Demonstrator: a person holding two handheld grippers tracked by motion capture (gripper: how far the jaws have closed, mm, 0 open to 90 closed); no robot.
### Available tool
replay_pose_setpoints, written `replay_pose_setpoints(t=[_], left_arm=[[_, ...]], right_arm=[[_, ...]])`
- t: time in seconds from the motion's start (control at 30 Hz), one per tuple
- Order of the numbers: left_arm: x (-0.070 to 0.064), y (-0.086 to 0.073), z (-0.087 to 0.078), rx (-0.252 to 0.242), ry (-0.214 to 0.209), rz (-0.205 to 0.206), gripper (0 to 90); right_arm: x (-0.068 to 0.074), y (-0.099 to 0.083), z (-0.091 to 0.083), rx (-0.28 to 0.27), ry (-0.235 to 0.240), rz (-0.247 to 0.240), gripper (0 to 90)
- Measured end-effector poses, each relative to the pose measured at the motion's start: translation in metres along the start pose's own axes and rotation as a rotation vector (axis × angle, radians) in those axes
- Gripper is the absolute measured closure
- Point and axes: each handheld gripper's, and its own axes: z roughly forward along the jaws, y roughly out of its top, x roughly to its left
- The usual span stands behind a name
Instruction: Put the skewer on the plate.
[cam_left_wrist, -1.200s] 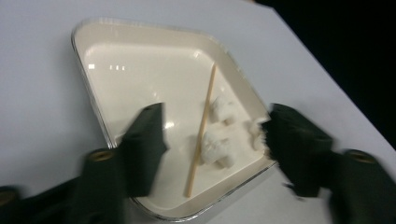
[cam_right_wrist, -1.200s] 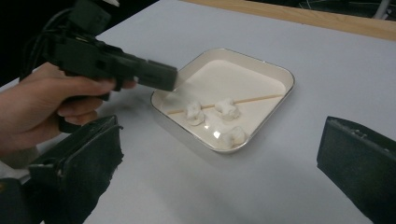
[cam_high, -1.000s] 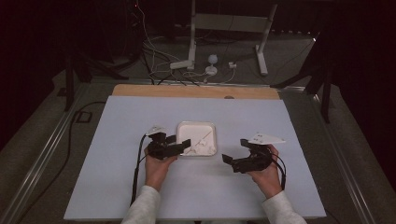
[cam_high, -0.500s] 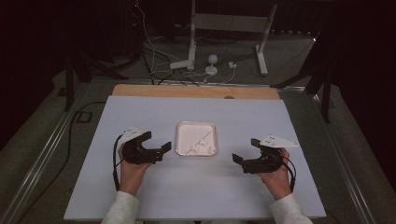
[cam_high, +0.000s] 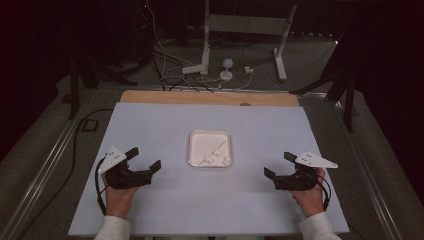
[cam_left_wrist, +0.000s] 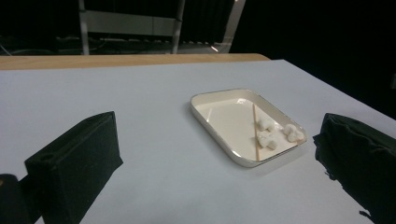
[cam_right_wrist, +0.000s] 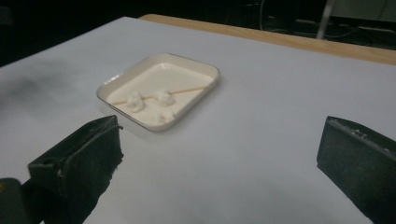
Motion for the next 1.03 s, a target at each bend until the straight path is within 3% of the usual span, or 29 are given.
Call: replay_pose_setpoints(t=[0.53, 1.03], left_arm=[[0.01, -0.008, -0.023, -0.044, 0.031, 0.0, 0.7], [0.013, -0.01, -0.024, -0.044, 0.032, -0.015, 0.8]], right_arm=[[-0.012, -0.018, -0.014, -0.076, -0.021, 0.035, 0.0], [-0.016, -0.024, -0.015, -0.064, -0.027, 0.039, 0.0]])
